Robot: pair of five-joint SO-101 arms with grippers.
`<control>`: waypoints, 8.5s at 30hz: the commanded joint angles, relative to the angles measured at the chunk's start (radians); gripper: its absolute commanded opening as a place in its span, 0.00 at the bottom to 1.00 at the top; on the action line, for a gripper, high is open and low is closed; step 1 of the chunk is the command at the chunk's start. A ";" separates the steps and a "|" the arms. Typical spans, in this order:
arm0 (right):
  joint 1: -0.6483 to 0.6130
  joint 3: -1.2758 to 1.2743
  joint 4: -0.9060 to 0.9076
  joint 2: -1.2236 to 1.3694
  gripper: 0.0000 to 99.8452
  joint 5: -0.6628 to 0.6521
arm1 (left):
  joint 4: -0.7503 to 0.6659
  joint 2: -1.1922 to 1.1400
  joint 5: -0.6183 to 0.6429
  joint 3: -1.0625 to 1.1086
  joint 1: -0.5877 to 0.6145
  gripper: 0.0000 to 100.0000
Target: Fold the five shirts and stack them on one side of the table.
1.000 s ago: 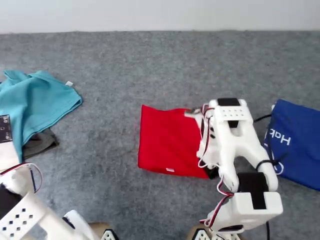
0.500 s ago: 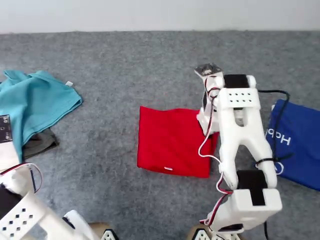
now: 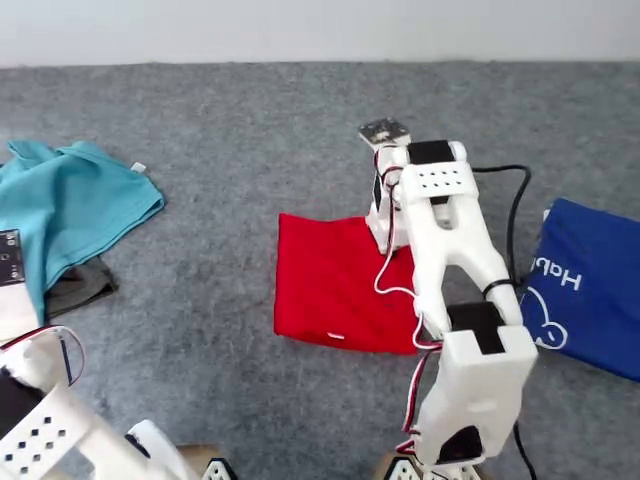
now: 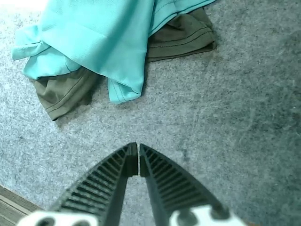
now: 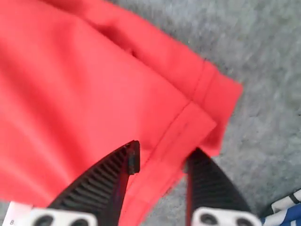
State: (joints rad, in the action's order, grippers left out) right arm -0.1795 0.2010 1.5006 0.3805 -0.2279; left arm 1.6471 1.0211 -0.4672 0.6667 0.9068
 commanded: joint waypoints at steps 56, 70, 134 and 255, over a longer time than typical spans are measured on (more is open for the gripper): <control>0.016 0.215 0.294 -0.111 0.03 -0.124 | -0.058 0.009 -0.006 0.039 0.002 0.01; 0.150 -0.055 0.271 0.076 0.01 -0.155 | -0.058 0.012 -0.006 0.039 0.002 0.01; 0.170 0.847 0.077 0.315 0.26 -0.565 | -0.051 0.014 -0.005 0.041 0.002 0.01; 0.877 0.698 0.278 0.047 0.32 -0.236 | 0.006 0.015 -0.002 0.030 0.005 0.01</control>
State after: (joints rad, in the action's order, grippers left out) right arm 0.7027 0.8562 1.7522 0.4219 -0.4626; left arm 1.6333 1.0242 -0.4672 0.7112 0.9068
